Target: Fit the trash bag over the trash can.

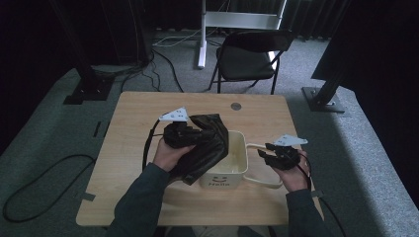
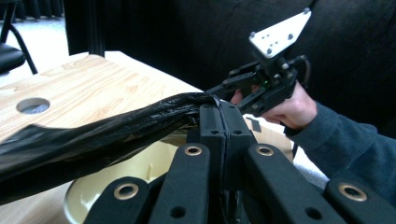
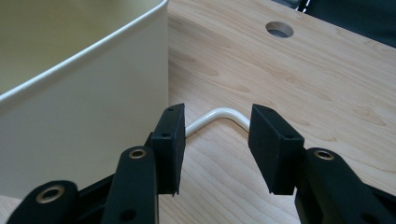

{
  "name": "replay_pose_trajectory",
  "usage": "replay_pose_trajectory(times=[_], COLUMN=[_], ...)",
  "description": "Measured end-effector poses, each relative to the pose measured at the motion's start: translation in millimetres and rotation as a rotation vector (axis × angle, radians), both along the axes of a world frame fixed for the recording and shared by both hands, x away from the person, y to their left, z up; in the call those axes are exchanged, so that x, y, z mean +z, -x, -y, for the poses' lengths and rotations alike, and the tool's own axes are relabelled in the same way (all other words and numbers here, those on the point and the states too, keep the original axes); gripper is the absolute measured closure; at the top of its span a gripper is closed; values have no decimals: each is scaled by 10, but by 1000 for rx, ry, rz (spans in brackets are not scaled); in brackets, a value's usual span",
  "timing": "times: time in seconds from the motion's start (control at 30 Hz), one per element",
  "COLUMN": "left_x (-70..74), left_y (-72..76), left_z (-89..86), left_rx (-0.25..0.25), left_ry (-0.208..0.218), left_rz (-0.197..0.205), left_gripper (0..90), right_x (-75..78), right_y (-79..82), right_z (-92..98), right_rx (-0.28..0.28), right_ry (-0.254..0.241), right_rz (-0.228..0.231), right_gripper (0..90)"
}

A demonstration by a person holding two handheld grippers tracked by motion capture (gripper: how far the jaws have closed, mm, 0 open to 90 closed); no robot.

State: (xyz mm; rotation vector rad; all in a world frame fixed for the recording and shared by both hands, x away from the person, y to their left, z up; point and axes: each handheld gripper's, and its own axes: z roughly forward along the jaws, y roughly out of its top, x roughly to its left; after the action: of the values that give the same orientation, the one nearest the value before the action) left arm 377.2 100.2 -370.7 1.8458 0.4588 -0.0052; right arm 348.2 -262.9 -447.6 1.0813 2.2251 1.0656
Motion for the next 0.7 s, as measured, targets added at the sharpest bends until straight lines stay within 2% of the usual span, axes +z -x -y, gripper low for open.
replay_pose_trajectory(times=[0.4,0.7], left_x=[52,76], left_y=[12,29], left_z=[51,73], left_rx=[-57,-97], left_ry=[45,63], left_rz=[-12,-16], left_gripper=[900,900], right_x=[10,33], right_y=[8,21], right_z=[-4,-23], right_rx=[1,10], right_ry=[0,-7], right_rz=[5,10], right_gripper=[556,541])
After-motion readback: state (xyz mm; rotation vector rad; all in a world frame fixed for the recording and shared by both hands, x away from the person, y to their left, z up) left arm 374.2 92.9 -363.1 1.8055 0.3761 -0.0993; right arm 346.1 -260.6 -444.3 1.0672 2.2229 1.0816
